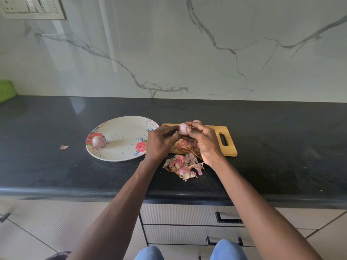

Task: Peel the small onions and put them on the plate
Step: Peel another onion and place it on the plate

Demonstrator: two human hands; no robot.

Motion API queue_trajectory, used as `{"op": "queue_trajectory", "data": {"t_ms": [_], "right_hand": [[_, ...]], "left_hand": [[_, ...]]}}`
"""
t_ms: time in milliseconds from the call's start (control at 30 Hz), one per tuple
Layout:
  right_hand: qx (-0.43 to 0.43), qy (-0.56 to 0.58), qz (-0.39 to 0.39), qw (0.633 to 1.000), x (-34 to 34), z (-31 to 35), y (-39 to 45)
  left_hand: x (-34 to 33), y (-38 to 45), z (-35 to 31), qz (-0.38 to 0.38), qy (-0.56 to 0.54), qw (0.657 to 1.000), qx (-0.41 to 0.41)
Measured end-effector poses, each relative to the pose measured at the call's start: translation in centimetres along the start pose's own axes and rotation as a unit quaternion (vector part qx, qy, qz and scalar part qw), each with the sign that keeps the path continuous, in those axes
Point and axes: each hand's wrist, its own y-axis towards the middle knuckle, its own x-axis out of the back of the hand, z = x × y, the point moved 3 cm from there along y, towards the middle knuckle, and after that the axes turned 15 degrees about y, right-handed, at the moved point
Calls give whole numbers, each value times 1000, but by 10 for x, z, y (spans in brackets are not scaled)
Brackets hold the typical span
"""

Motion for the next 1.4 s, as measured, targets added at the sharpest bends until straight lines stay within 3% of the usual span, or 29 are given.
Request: {"op": "queue_trajectory", "data": {"t_ms": [467, 967, 1267, 1400], "right_hand": [[9, -53, 22, 998, -3, -8, 0], [-1, -8, 46, 999, -7, -3, 0], [9, -29, 49, 998, -8, -3, 0], [20, -50, 19, 998, -5, -5, 3]], "left_hand": [[-2, -5, -3, -39, 44, 998, 18], [-3, 1, 0, -39, -94, 986, 135], [-5, 2, 2, -9, -211, 957, 200], [-8, 2, 5, 9, -141, 978, 153]]}}
